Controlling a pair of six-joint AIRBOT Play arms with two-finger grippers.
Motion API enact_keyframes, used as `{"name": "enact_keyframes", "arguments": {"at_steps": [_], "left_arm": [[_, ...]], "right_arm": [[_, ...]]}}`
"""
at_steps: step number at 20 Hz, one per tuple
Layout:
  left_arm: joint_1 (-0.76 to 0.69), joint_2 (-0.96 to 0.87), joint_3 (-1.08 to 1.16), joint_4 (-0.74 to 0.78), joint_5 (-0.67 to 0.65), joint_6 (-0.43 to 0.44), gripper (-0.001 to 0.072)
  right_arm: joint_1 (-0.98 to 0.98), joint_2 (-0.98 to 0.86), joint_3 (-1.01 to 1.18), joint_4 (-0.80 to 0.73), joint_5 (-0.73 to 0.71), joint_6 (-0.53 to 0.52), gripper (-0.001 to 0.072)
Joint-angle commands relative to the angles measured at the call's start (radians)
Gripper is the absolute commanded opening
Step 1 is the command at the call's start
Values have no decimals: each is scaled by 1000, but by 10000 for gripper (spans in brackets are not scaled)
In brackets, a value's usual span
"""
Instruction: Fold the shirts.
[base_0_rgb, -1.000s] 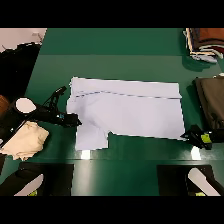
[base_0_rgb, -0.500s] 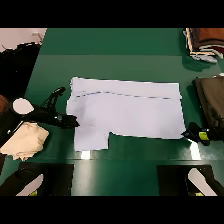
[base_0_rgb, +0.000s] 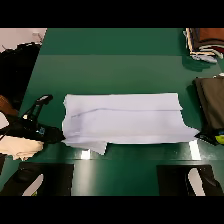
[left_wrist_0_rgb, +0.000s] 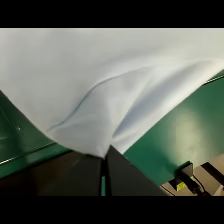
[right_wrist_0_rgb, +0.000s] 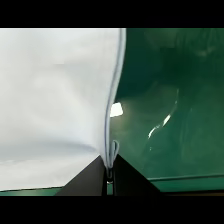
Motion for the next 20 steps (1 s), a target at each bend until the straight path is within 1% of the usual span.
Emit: {"name": "enact_keyframes", "arguments": {"at_steps": [1,4,6,7,10,12,16,17,18,19,20], "left_arm": [[0,-23,52,49,123,1,20],[0,-157,84,64,296,40,20],[0,-272,112,65,394,68,20],[0,-330,134,65,433,68,21],[0,-489,211,66,522,80,21],[0,-569,252,67,562,86,21],[0,-626,270,66,631,85,23],[0,-625,273,66,639,85,23],[0,-625,277,66,638,85,23],[0,-623,283,64,631,85,23],[0,-621,291,61,613,85,24]], "right_arm": [[11,-16,73,7,14,12,17],[113,-167,163,13,-73,12,17],[199,-292,230,13,-143,15,17],[236,-358,269,14,-167,24,17],[307,-551,395,16,-203,35,18],[331,-654,475,20,-202,35,18],[332,-798,597,102,-214,34,20],[332,-825,623,120,-217,25,61],[332,-849,649,138,-217,22,327],[329,-865,669,149,-216,19,439],[327,-869,681,146,-208,5,438]]}}
